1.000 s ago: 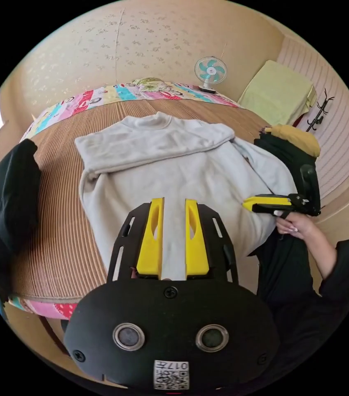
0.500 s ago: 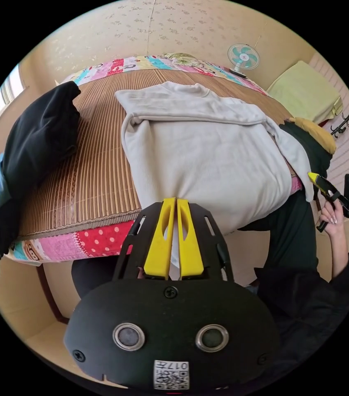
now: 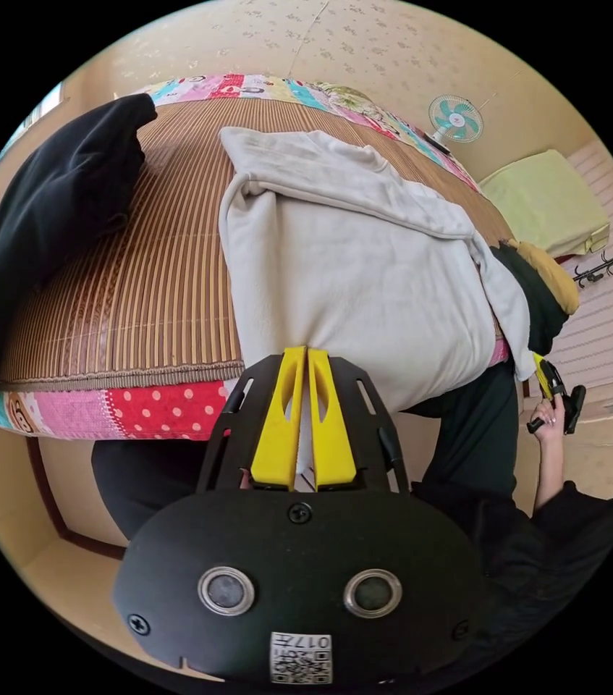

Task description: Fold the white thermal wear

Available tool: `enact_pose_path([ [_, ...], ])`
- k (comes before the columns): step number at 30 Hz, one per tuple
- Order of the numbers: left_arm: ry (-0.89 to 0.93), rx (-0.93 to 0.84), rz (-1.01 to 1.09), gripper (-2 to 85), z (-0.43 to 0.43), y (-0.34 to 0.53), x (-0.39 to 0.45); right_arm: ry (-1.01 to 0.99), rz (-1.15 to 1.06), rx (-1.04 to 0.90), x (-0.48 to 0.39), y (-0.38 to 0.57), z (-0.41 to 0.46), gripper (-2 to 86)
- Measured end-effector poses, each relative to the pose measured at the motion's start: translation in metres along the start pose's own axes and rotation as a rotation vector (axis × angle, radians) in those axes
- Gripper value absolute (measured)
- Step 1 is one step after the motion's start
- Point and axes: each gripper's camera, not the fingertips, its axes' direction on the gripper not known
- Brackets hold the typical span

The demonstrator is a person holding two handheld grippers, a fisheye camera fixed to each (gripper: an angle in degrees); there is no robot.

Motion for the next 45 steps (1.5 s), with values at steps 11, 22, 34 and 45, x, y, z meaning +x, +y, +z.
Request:
enact_pose_path([
  [11, 0.014, 0.045, -0.086, -1.0, -0.007, 0.002, -0.011, 0.212, 0.107, 0.034, 0.063, -0.109, -0.062, 5.0],
  [22, 0.043, 0.036, -0.102, -1.0, -0.011, 0.003, -0.024, -0.069, 0.158, 0.119, 0.066, -0.002, -0.040, 9.9],
  [34, 0.069, 0.105, -0.125, -1.0, -0.011, 0.025, -0.033, -0.064, 0.109, 0.181, -0.063, -0.093, 0.035, 3.9],
  [45, 0.030, 0.118, -0.140, -1.0, -0.008, 0.039, -0.025, -0.199, -0.746, -0.471, -0.457, 0.037, 0.336, 5.1],
])
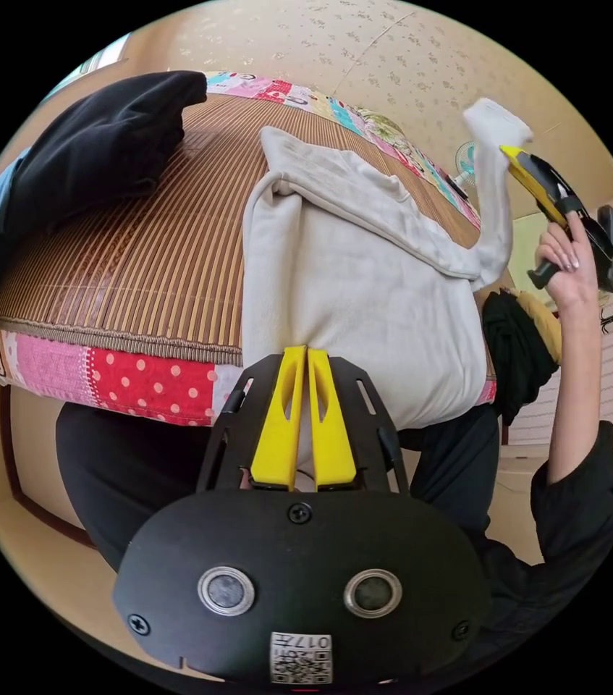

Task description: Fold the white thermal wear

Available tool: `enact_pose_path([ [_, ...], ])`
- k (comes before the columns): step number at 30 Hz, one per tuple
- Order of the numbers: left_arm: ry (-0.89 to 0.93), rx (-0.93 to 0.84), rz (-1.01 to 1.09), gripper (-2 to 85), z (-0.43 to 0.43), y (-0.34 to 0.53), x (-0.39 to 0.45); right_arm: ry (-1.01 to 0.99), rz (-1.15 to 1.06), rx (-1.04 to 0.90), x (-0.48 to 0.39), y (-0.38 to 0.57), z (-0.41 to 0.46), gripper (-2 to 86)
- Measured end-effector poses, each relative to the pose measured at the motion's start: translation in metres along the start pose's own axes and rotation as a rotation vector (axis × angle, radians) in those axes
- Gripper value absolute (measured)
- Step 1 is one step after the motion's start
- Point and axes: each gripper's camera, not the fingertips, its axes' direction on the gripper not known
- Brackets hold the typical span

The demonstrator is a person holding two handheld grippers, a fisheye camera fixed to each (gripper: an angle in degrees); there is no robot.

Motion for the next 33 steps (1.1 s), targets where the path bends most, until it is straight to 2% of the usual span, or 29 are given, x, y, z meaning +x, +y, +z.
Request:
enact_pose_path([
  [3, -0.009, 0.011, 0.015, -1.0, 0.001, 0.006, 0.002, 0.008, 0.005, -0.353, -0.024, 0.025, 0.115, 7.8],
  [4, -0.004, 0.008, 0.011, -1.0, 0.001, 0.007, 0.001, -0.004, -0.015, -0.389, -0.032, 0.040, 0.126, 8.3],
  [8, 0.023, -0.010, 0.018, -1.0, -0.003, 0.009, 0.000, 0.049, -0.049, -0.270, -0.043, 0.096, 0.079, 7.7],
  [12, -0.001, 0.106, 0.126, -1.0, -0.033, 0.020, 0.018, 0.294, 0.043, -0.133, -0.026, 0.178, 0.001, 8.9],
  [17, -0.102, -0.035, 0.199, -1.0, 0.004, -0.005, 0.038, 0.412, 0.146, -0.198, -0.006, 0.222, -0.024, 7.7],
  [22, -0.122, -0.046, 0.240, -1.0, 0.040, -0.046, 0.057, 0.477, 0.187, -0.312, 0.011, 0.192, 0.017, 4.9],
  [30, -0.309, -0.043, 0.375, -1.0, 0.083, -0.144, 0.085, 0.495, 0.151, -0.282, 0.061, 0.095, 0.081, 3.0],
  [33, -0.226, -0.038, 0.306, -1.0, 0.071, -0.174, 0.069, 0.455, 0.179, -0.329, 0.093, 0.059, 0.092, 3.2],
])
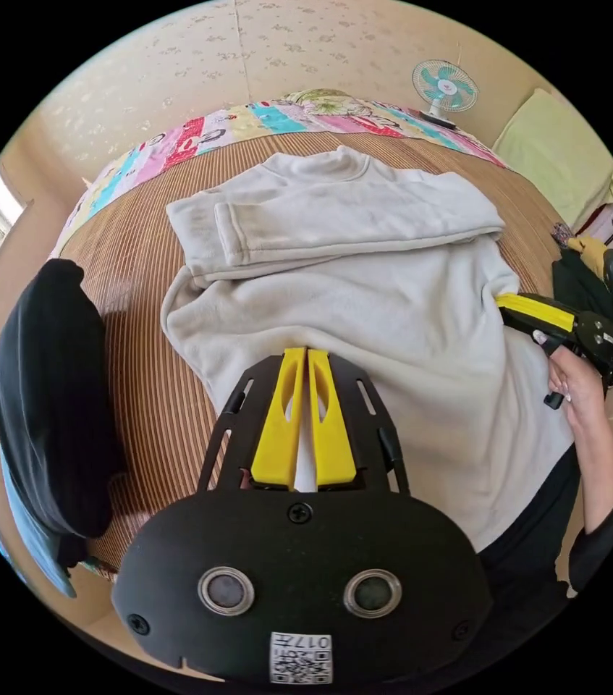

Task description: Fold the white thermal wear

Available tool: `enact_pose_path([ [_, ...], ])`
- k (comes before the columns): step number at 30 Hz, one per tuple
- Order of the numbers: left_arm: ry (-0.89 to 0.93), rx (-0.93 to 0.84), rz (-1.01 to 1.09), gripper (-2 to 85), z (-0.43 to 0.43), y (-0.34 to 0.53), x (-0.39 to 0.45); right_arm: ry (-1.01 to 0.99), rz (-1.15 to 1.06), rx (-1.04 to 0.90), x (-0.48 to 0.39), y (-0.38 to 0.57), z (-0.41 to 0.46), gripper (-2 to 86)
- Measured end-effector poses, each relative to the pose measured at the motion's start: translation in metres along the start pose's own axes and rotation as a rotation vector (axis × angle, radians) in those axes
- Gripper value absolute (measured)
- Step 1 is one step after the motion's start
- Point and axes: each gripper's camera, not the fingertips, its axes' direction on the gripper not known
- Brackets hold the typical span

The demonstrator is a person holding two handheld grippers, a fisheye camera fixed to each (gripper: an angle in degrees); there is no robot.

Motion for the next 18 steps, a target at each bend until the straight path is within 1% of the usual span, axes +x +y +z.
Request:
enact_pose_path([
  [1, 0.046, 0.054, -0.027, -1.0, -0.014, 0.006, -0.013, -0.040, 0.023, -0.051, 0.011, -0.009, -0.003, 3.4],
  [2, 0.066, 0.083, -0.044, -0.9, -0.022, 0.011, -0.019, -0.062, 0.033, -0.064, 0.016, -0.009, -0.007, 3.6],
  [3, 0.103, 0.136, -0.080, -0.8, -0.037, 0.028, -0.033, -0.106, 0.040, -0.044, 0.026, -0.002, -0.018, 3.9],
  [4, 0.148, 0.172, -0.107, -0.7, -0.048, 0.050, -0.046, -0.141, 0.052, 0.016, 0.035, 0.016, -0.033, 4.3],
  [6, 0.227, 0.190, -0.130, -0.3, -0.059, 0.088, -0.063, -0.173, 0.061, 0.086, 0.046, 0.054, -0.051, 5.3],
  [8, 0.284, 0.186, -0.174, 0.9, -0.062, 0.131, -0.078, -0.174, 0.083, 0.112, 0.057, 0.096, -0.061, 6.2],
  [10, 0.368, 0.162, -0.242, 4.6, -0.058, 0.183, -0.091, -0.166, 0.137, 0.132, 0.071, 0.155, -0.069, 7.3],
  [12, 0.467, 0.148, -0.249, 6.7, -0.052, 0.214, -0.091, -0.168, 0.175, 0.144, 0.078, 0.193, -0.073, 8.0],
  [13, 0.523, 0.176, -0.217, 8.5, -0.052, 0.230, -0.084, -0.168, 0.203, 0.138, 0.081, 0.215, -0.074, 8.5],
  [14, 0.537, 0.207, -0.192, 9.6, -0.053, 0.238, -0.080, -0.173, 0.219, 0.134, 0.082, 0.224, -0.074, 8.8],
  [15, 0.522, 0.284, -0.150, 12.0, -0.058, 0.252, -0.069, -0.187, 0.241, 0.143, 0.084, 0.242, -0.074, 9.4],
  [16, 0.465, 0.341, -0.141, 13.1, -0.061, 0.264, -0.057, -0.193, 0.270, 0.172, 0.085, 0.258, -0.076, 9.7],
  [18, 0.404, 0.342, -0.118, 14.1, -0.058, 0.267, -0.040, -0.210, 0.328, 0.231, 0.090, 0.274, -0.076, 10.1],
])
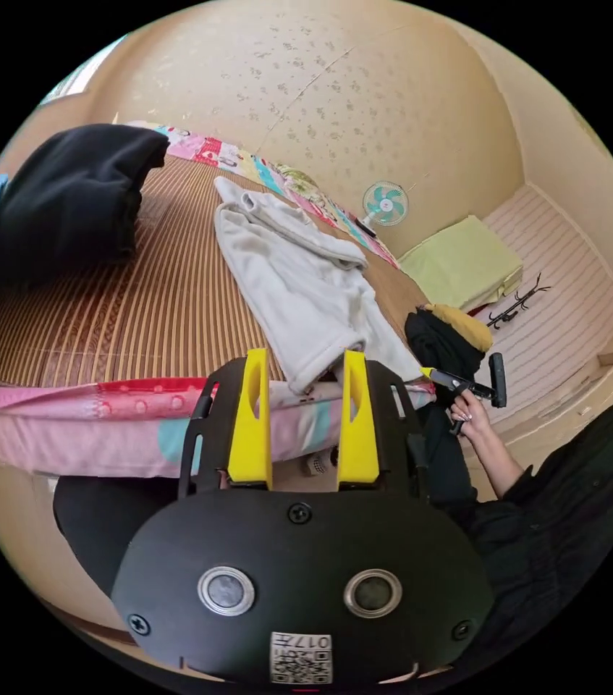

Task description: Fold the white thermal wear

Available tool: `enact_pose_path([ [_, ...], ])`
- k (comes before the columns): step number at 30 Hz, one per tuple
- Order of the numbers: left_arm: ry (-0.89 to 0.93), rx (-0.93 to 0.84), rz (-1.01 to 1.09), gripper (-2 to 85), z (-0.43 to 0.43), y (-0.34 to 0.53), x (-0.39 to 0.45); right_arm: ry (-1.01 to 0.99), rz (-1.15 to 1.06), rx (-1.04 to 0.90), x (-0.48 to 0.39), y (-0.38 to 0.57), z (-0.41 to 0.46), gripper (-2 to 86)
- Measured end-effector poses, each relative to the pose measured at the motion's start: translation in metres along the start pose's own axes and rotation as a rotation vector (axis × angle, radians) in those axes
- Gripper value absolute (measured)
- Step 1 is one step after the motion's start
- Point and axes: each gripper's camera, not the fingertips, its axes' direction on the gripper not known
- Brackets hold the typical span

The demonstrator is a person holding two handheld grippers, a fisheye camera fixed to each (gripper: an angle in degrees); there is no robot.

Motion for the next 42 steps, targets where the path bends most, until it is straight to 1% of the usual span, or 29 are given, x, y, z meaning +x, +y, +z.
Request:
enact_pose_path([
  [2, -0.023, -0.085, 0.038, 14.7, 0.020, -0.002, 0.011, -0.065, 0.029, -0.017, 0.008, -0.001, 0.006, 10.3],
  [3, -0.103, -0.169, 0.038, 14.3, 0.036, -0.005, 0.015, -0.076, 0.019, -0.059, 0.011, -0.007, 0.014, 10.3],
  [4, -0.219, -0.177, 0.048, 13.1, 0.040, -0.007, 0.020, -0.035, -0.005, -0.061, 0.009, -0.013, 0.017, 10.2],
  [5, -0.264, -0.170, 0.062, 11.0, 0.040, -0.008, 0.024, -0.016, -0.016, -0.067, 0.008, -0.016, 0.019, 9.6],
  [6, -0.296, -0.171, 0.098, 7.0, 0.037, -0.012, 0.028, 0.005, -0.031, -0.099, 0.006, -0.024, 0.023, 8.4],
  [8, -0.303, -0.180, 0.167, 5.6, 0.025, -0.018, 0.032, -0.014, -0.055, -0.160, 0.006, -0.036, 0.024, 6.0],
  [12, -0.422, -0.153, 0.341, 3.6, -0.034, -0.028, 0.039, -0.069, -0.054, -0.084, 0.021, -0.044, -0.014, 3.9],
  [13, -0.419, -0.201, 0.370, 3.3, -0.044, -0.030, 0.039, -0.077, -0.065, -0.086, 0.026, -0.042, -0.024, 3.6],
  [14, -0.404, -0.244, 0.369, 3.2, -0.045, -0.031, 0.037, -0.080, -0.067, -0.093, 0.029, -0.041, -0.028, 3.6],
  [15, -0.368, -0.348, 0.337, 3.1, -0.042, -0.032, 0.032, -0.075, -0.064, -0.121, 0.036, -0.038, -0.030, 3.4],
  [16, -0.329, -0.408, 0.292, 3.3, -0.038, -0.029, 0.027, -0.068, -0.069, -0.183, 0.045, -0.037, -0.023, 3.4],
  [17, -0.309, -0.413, 0.267, 3.5, -0.037, -0.027, 0.023, -0.067, -0.071, -0.226, 0.049, -0.036, -0.018, 3.3],
  [18, -0.261, -0.394, 0.219, 4.1, -0.037, -0.021, 0.015, -0.060, -0.049, -0.292, 0.062, -0.035, -0.006, 3.4],
  [20, -0.204, -0.358, 0.113, 6.1, -0.038, -0.015, -0.005, -0.075, 0.017, -0.320, 0.080, -0.033, 0.003, 3.5],
  [22, -0.153, -0.303, -0.046, 10.3, -0.043, -0.011, -0.036, -0.115, 0.046, -0.284, 0.091, -0.035, 0.000, 4.1],
  [24, -0.112, -0.235, -0.126, 12.4, -0.050, -0.010, -0.054, -0.079, 0.035, -0.239, 0.092, -0.039, -0.008, 5.0],
  [27, 0.007, -0.210, -0.181, 13.2, -0.044, -0.014, -0.073, -0.033, 0.009, -0.218, 0.095, -0.049, -0.011, 7.3],
  [29, 0.078, -0.168, -0.212, 13.4, -0.044, -0.015, -0.083, -0.056, 0.024, -0.233, 0.102, -0.055, -0.008, 8.4],
  [30, 0.099, -0.118, -0.236, 13.4, -0.050, -0.013, -0.088, -0.096, 0.045, -0.221, 0.109, -0.058, -0.010, 8.9],
  [34, 0.088, 0.062, -0.349, 12.7, -0.083, 0.002, -0.110, -0.247, 0.114, -0.146, 0.137, -0.057, -0.021, 9.4],
  [36, 0.134, 0.098, -0.379, 12.4, -0.091, 0.006, -0.122, -0.279, 0.136, -0.148, 0.150, -0.055, -0.019, 9.6],
  [38, 0.145, 0.048, -0.387, 11.9, -0.093, 0.003, -0.131, -0.304, 0.167, -0.177, 0.164, -0.053, -0.013, 9.9],
  [40, 0.123, -0.058, -0.343, 12.4, -0.085, -0.007, -0.136, -0.351, 0.188, -0.200, 0.180, -0.052, -0.007, 10.6],
  [42, 0.143, -0.133, -0.320, 13.8, -0.071, -0.015, -0.138, -0.367, 0.189, -0.199, 0.186, -0.053, -0.003, 11.3],
])
